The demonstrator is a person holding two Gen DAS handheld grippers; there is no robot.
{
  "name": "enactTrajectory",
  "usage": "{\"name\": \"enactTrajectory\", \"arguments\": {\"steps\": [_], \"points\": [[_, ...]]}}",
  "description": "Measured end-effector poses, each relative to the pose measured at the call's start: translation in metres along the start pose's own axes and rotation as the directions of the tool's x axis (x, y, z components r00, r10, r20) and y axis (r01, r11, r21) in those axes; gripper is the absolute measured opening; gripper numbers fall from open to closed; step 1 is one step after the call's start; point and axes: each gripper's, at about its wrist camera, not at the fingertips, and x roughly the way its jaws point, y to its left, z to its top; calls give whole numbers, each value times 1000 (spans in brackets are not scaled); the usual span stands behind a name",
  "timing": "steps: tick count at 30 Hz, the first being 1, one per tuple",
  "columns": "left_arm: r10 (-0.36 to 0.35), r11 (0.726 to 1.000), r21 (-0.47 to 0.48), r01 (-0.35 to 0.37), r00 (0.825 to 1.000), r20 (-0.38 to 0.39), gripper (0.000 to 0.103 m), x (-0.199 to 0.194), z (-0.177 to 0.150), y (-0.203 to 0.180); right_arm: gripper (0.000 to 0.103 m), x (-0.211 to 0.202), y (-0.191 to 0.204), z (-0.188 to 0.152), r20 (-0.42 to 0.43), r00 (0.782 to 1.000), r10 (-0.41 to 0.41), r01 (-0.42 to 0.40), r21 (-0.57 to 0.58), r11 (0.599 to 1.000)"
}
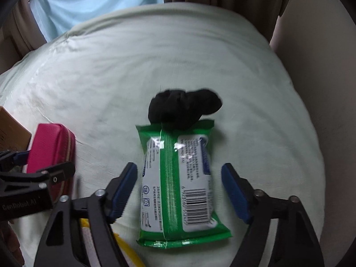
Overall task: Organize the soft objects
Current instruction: 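Grasp the pink pouch with the left tool while the right tool grasps the green wipes pack, then carry the pink pouch and wipes pack over the box and release both inside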
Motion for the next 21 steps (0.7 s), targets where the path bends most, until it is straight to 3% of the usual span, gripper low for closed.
{"name": "enactTrajectory", "arguments": {"steps": [5,10,15,21], "points": [[-8,1000,18,8,1000,10,59,2,-4,-1,47,3,3,-1,-11,1000,-18,17,-25,1000],[-5,999,42,4,1000,13,52,-4,-6,-7,36,0,3,1,-15,1000,-11,11,-18,1000],[-27,999,27,27,1000,8,48,-15,-7,-3,34,-12,3,6,-5,1000,-10,10,2,1000],[-49,999,2,49,998,34,47,-61,-9,1,34,-53,-6,14,15,1000,-4,4,49,999]]}}
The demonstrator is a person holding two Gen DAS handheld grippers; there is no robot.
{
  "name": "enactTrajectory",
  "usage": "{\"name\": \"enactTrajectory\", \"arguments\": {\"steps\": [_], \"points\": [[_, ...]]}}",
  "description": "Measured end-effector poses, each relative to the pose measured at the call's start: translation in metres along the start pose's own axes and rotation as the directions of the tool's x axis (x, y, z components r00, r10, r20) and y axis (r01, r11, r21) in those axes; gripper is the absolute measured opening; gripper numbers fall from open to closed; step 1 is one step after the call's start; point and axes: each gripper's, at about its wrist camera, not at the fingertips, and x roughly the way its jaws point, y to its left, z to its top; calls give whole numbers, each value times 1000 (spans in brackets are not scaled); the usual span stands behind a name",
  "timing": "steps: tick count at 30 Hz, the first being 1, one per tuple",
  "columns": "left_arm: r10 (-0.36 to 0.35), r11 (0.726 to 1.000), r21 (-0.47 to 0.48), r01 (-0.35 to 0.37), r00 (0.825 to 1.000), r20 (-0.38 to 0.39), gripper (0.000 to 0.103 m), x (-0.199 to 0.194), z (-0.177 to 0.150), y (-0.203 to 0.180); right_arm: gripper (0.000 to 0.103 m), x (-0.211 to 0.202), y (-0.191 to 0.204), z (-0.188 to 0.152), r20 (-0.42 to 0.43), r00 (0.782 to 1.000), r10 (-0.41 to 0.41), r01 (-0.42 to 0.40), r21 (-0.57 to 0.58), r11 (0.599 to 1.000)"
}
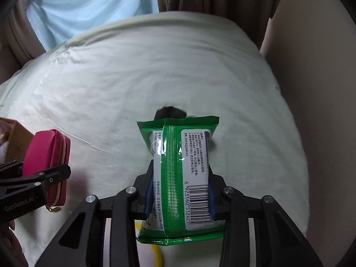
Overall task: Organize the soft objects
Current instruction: 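Carry the pink pouch and wipes pack over the box and release both inside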
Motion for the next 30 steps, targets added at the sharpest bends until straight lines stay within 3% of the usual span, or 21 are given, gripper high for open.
{"name": "enactTrajectory", "arguments": {"steps": [16,22,30], "points": [[-65,998,22,62,984,168,47,-191,8,27,34,-185,36,24,135,991,7,-10,23,1000],[-67,998,21,64,970,233,47,-254,13,61,34,-239,90,38,189,981,35,-38,16,999],[-57,998,42,47,958,280,47,-307,8,139,34,-270,172,50,227,971,79,-85,17,996]]}}
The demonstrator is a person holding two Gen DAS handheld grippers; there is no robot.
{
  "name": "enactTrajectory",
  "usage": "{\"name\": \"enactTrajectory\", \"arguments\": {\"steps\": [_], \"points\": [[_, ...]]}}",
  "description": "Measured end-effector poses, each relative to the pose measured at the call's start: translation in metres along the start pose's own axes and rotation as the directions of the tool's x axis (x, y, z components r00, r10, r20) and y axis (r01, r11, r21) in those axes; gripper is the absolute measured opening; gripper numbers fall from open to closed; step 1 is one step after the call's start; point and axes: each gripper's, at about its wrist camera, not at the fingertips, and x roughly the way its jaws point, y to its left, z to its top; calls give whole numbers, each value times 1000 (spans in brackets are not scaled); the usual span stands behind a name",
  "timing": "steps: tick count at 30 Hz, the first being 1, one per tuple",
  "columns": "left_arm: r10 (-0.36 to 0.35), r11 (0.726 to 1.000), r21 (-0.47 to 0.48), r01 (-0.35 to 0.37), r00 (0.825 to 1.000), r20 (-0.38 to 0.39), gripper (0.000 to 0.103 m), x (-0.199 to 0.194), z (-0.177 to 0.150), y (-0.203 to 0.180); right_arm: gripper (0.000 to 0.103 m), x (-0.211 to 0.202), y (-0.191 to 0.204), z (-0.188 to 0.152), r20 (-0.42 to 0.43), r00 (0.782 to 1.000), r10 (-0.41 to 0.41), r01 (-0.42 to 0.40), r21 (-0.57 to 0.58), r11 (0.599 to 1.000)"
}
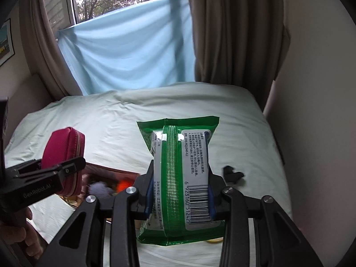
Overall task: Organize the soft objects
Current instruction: 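Carry the pink pouch and wipes pack over the box and release both inside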
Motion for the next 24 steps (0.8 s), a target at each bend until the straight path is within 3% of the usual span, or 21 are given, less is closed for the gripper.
{"name": "enactTrajectory", "arguments": {"steps": [5,13,19,24], "points": [[15,1000,-22,-16,1000,-13,47,-16,5,66,34,0,52,3,-19,999,40,-39,22,999],[29,999,-45,-31,998,-61,47,-10,10,157,34,38,129,1,-105,992,70,-66,43,997],[28,999,-29,-32,992,-127,47,20,6,211,34,78,169,-14,-181,980,77,-62,86,994],[57,998,2,-58,976,-209,47,55,-6,238,34,117,189,-27,-267,959,95,-58,142,988]]}}
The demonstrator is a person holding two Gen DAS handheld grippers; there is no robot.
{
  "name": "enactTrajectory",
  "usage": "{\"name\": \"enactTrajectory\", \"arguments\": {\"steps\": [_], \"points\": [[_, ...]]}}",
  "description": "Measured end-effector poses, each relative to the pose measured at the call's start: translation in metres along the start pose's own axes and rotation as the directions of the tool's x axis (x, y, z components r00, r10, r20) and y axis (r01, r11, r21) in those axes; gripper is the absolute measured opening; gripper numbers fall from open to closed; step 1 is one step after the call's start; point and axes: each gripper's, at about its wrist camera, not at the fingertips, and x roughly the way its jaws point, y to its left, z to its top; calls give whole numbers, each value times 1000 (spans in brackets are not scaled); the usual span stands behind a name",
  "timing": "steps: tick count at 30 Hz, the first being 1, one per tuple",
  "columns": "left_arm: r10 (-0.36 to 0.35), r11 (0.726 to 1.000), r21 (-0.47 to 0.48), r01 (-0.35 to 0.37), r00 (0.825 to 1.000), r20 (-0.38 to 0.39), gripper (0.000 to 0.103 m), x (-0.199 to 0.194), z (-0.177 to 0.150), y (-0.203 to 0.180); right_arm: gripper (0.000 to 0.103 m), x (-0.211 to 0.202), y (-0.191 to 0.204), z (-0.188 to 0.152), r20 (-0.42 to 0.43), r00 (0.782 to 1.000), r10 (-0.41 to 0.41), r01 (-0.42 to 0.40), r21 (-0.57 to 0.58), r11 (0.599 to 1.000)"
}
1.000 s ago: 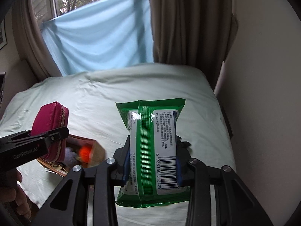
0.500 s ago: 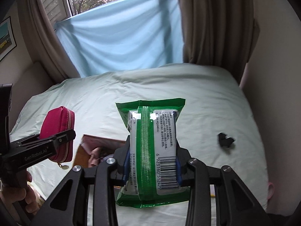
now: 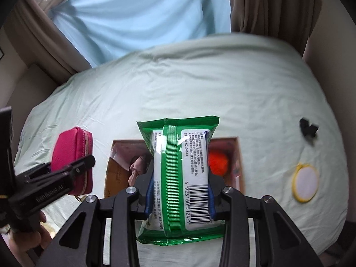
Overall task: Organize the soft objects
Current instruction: 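Carry the pink pouch and wipes pack over the box and release both inside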
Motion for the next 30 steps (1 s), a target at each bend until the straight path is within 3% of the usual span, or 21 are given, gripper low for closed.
{"name": "enactTrajectory", "arguments": {"steps": [9,22,23,24,25,26,27,28,30], "points": [[-7,999,44,14,990,-143,47,62,-13,8,34,59,-1,-6,-118,993,-22,24,8,1000],[30,973,228,26,970,-241,50,123,-19,-50,34,111,-47,-14,-218,976,-18,48,134,990],[30,969,245,30,971,-238,53,124,-20,-52,39,114,-51,-14,-227,974,-7,45,163,986],[26,966,256,36,972,-235,73,123,-20,-53,45,118,-56,-14,-235,972,14,33,196,980],[29,961,275,35,974,-226,103,122,-21,-55,62,120,-59,-13,-234,972,35,17,219,976],[39,955,295,27,975,-217,103,121,-22,-56,85,121,-61,-13,-231,972,45,10,229,973],[57,948,318,12,977,-206,103,119,-22,-58,96,121,-62,-13,-232,972,45,10,228,974],[62,942,335,5,980,-189,103,116,-22,-58,103,122,-63,-12,-236,971,31,21,216,976],[51,937,348,19,980,-191,103,115,-23,-56,103,120,-63,-13,-237,971,19,31,207,978]]}}
